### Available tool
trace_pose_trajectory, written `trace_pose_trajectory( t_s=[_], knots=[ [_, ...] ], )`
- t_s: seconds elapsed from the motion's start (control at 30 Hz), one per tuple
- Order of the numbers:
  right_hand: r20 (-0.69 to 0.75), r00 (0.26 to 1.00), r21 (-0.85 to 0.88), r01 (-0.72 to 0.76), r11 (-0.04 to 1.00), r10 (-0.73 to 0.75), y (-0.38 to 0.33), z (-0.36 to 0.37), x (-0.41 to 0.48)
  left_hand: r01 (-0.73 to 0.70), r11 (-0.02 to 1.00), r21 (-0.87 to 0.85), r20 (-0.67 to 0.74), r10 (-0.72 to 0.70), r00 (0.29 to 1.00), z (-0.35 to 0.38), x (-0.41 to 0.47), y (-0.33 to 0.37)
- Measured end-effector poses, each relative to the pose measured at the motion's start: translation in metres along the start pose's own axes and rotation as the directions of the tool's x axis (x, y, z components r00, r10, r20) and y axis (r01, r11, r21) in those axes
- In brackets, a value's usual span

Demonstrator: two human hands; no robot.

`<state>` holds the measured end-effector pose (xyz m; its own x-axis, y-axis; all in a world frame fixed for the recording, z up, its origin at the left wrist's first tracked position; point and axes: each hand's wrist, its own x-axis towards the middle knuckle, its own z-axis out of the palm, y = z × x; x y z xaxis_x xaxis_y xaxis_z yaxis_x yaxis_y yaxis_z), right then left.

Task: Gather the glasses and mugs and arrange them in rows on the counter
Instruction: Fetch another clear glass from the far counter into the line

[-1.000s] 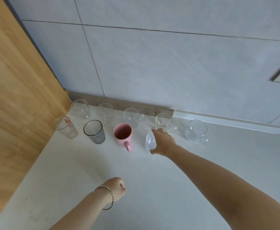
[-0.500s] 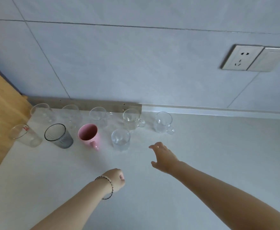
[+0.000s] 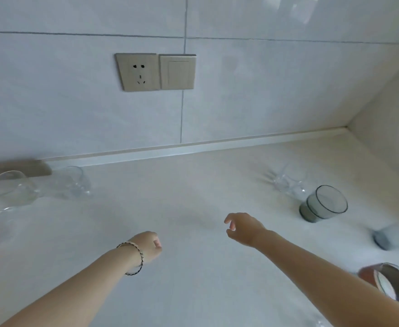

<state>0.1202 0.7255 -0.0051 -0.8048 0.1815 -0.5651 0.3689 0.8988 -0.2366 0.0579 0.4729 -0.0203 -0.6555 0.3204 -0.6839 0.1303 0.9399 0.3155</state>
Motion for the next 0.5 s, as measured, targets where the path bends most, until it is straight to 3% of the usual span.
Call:
trace_pose_trajectory(
  t_s=[0.17, 0.3, 0.5],
  knots=[
    [-0.164, 0.984, 0.002, -0.076, 0.997, 0.075, 0.098, -0.056, 0.013, -0.049, 0.998, 0.025, 0.026, 0.049, 0.998, 0.022, 0.025, 0.087],
    [-0.351, 0.918, 0.061, -0.175, 0.983, 0.186, 0.150, -0.105, 0.038, -0.042, 0.998, 0.035, 0.030, 0.041, 0.999, 0.030, 0.041, 0.129],
    [-0.241, 0.915, 0.106, -0.308, 0.946, 0.324, 0.183, -0.121, 0.078, 0.003, 0.997, 0.075, 0.019, -0.005, 1.000, 0.030, 0.047, 0.142]
  ],
)
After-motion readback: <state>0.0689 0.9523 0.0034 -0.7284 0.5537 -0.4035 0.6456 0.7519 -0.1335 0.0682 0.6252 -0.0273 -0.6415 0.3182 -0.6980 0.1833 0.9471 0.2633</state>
